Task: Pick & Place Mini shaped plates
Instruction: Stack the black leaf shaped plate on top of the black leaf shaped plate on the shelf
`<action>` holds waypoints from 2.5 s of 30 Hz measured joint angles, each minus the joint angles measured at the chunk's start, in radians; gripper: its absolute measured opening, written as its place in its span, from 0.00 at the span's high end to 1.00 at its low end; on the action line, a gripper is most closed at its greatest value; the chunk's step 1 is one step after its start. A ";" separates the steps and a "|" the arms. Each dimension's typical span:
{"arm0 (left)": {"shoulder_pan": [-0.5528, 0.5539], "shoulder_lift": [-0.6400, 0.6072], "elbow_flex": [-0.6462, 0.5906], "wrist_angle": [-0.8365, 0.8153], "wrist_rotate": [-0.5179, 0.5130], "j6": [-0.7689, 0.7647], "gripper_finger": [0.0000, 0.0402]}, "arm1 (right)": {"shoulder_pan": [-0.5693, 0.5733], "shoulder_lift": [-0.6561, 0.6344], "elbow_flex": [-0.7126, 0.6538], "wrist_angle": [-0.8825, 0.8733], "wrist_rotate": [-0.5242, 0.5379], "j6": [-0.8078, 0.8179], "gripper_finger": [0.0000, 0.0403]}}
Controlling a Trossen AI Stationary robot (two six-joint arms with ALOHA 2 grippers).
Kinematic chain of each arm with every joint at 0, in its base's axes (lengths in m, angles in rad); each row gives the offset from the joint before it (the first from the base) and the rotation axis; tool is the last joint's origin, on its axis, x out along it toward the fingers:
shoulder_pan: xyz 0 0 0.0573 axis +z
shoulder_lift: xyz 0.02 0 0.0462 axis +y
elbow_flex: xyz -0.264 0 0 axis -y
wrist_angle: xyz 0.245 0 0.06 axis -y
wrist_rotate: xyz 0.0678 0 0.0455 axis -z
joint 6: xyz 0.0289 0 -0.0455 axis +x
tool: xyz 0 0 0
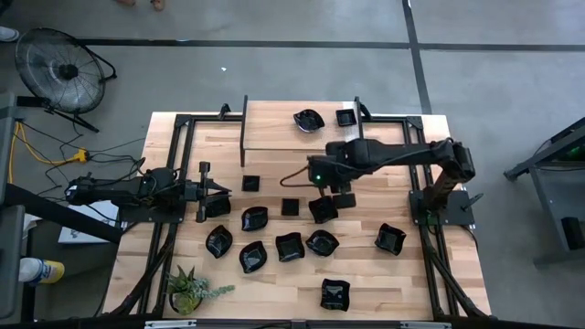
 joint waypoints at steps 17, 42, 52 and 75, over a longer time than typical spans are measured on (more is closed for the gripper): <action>0.000 0.000 0.000 0.000 0.000 0.000 0.86 | 0.192 0.002 -0.023 -0.024 -0.137 0.199 0.66; 0.000 0.000 0.000 0.000 0.000 0.000 0.86 | 0.432 -0.022 -0.597 0.735 -0.155 -0.071 0.66; 0.000 0.000 0.000 0.000 0.000 0.000 0.86 | 0.439 0.037 -0.624 0.811 -0.080 -0.156 0.66; 0.000 0.000 0.000 0.000 0.000 0.000 0.86 | 0.472 0.099 -0.623 0.857 0.009 -0.178 0.66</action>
